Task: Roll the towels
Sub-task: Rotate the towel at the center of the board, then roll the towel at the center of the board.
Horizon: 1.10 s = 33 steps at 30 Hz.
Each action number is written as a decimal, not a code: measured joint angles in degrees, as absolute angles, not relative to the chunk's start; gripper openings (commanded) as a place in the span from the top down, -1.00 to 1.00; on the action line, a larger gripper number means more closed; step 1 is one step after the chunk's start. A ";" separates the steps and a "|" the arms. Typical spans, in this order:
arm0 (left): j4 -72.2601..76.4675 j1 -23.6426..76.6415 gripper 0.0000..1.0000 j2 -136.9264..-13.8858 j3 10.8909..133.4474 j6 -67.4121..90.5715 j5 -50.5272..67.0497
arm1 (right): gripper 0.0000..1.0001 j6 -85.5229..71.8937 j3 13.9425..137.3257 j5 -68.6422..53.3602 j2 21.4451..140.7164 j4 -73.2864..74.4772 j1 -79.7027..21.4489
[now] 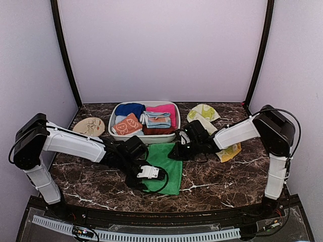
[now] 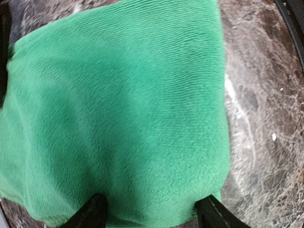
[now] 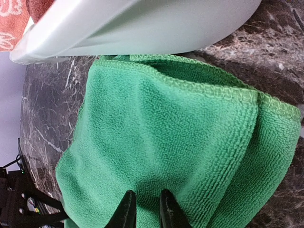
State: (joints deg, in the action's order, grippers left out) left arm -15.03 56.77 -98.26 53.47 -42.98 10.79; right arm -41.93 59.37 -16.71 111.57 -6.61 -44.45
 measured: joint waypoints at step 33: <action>-23.11 44.51 -0.61 -82.17 45.54 -39.77 13.06 | -0.19 4.73 41.01 19.86 90.54 -1.78 -83.48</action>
State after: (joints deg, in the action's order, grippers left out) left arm -23.11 44.51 -82.17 45.54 -39.77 13.06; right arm 4.73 41.01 19.86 90.54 -1.78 -83.48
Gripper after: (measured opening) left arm 0.808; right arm 0.640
